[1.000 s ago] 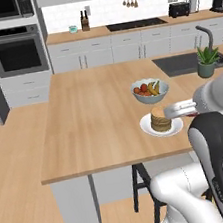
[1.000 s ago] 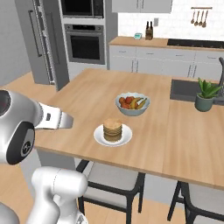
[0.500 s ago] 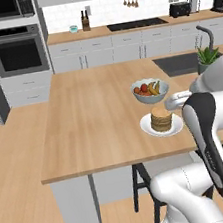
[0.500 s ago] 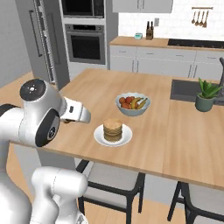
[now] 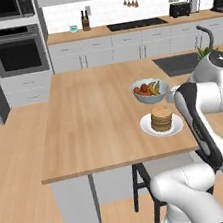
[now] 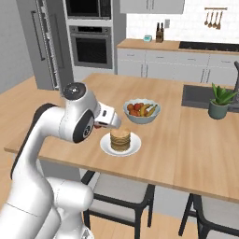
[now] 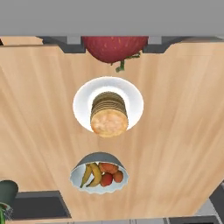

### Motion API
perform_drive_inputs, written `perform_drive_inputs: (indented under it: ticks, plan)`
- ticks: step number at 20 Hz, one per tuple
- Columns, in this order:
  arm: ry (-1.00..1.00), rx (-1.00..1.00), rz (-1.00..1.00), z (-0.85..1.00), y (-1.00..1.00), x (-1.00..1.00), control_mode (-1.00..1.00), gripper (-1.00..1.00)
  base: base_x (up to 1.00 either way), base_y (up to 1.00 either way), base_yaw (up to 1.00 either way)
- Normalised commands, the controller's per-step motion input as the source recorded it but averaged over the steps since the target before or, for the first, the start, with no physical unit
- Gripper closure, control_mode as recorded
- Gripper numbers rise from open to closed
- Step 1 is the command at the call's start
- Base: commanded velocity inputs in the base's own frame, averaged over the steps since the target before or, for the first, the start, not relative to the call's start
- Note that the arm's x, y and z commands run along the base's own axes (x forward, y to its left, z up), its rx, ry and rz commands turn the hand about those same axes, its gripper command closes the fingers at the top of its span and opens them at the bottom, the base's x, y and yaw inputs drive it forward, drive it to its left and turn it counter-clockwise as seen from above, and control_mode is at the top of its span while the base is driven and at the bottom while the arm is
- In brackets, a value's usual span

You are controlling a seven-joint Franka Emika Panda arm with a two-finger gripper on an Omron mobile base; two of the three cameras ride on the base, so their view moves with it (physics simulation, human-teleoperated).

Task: Take the strawberry from the fridge and place it on top of the pancake, located on the dining counter.

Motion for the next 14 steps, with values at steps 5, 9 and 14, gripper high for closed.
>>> perform_drive_inputs:
  ticks: [5,9,14]
  plan:
    - [0.0,-0.04,-0.1,-0.19,-0.08,0.8,-1.0,1.0,0.0,0.0,0.0]
    - [0.0,-0.06,-0.07,-0.17,0.0,0.57,-1.0,1.0,0.0,0.0,0.0]
    - [0.02,0.07,0.01,-0.26,-0.13,0.33,-1.0,1.0,0.0,0.0,0.0]
